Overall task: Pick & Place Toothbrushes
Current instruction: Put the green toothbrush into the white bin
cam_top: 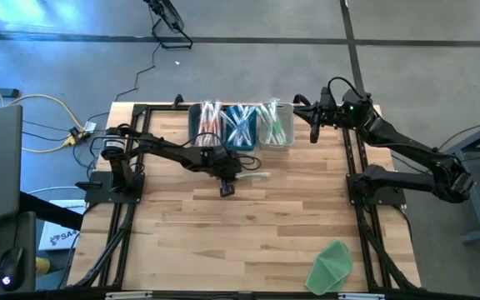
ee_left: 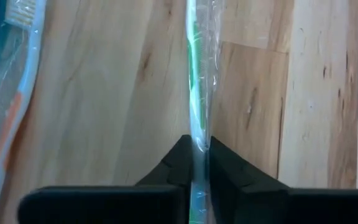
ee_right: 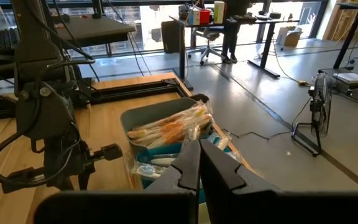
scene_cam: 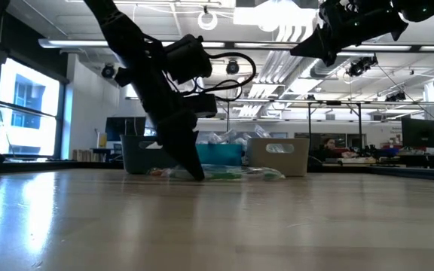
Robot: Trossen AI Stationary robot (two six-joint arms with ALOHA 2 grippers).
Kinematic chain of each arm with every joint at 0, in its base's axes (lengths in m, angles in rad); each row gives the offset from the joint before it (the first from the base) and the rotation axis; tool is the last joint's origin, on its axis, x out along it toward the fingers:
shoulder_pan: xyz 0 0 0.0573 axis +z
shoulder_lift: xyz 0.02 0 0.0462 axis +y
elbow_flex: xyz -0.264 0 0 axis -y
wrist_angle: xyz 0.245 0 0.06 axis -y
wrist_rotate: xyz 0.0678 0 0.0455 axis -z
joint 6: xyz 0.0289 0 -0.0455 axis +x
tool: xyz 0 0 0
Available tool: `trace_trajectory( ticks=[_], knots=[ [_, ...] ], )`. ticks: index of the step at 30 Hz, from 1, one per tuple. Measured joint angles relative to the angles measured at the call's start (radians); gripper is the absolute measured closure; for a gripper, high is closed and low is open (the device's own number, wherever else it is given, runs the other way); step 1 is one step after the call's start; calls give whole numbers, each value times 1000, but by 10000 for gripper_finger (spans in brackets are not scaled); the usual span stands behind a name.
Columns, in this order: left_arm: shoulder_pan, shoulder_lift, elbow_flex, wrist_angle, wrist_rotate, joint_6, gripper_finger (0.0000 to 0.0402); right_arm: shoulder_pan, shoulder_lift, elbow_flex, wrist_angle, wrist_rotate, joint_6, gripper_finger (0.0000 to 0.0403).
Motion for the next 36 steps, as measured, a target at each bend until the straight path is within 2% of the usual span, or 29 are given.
trace_trajectory(
  ticks=[2, 7, 10, 20, 29, 36],
  knots=[
    [0, 0, 0, -1, 4, -1, 387, 0, 0, 0, 0, 0, -4, 400],
    [1, -6, 0, -4, 29, -13, 377, 0, 0, 0, 1, 0, -15, 400],
    [0, -24, -3, -20, 44, -18, 387, 0, -2, 0, 1, -1, -15, 400],
    [3, -182, -3, -74, 33, -55, 390, -10, -92, 0, 2, -4, -23, 400],
    [101, -337, -1, -54, 21, -116, 390, -52, -203, 0, 6, -4, -26, 400],
    [177, -413, -3, -41, 21, -154, 390, -57, -224, 0, 7, -4, -25, 400]
  ],
)
